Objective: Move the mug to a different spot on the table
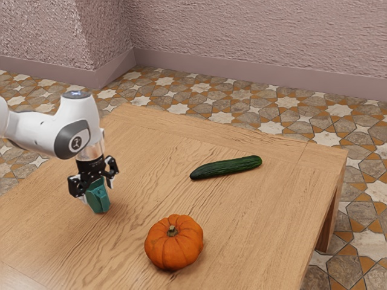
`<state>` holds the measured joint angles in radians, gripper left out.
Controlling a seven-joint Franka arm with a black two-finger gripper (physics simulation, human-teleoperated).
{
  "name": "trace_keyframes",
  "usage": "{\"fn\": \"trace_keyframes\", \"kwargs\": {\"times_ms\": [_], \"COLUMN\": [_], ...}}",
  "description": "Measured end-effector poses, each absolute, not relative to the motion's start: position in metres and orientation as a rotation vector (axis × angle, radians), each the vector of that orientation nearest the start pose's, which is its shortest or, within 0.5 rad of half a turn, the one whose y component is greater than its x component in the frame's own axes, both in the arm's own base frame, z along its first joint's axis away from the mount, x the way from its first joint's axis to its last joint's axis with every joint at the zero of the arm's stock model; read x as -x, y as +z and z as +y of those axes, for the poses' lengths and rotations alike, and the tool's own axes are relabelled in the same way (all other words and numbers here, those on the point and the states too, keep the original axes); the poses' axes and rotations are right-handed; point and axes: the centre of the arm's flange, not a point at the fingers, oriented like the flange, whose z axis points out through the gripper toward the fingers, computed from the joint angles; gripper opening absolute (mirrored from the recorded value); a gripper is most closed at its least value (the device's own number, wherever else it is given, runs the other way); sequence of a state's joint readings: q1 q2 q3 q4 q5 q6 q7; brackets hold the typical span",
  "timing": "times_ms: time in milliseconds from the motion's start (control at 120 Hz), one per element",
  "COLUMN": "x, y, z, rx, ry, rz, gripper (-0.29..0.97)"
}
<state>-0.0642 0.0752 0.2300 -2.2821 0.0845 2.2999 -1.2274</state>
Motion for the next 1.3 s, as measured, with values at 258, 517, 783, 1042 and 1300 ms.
{"fn": "trace_keyframes", "kwargs": {"times_ms": [258,517,783,1042,1300], "x": [-0.514,-0.515,-0.517,-0.518,-0.519], "y": [0.307,0.3,0.291,0.287,0.288], "z": [0.085,0.085,0.086,0.09,0.089], "rx": [2.405,2.413,2.416,2.424,2.434], "ry": [0.019,0.014,0.013,0.006,0.007], "rz": [-1.893,-1.9,-1.902,-1.905,-1.917], "gripper": [0.68,0.68,0.68,0.68,0.36]}}
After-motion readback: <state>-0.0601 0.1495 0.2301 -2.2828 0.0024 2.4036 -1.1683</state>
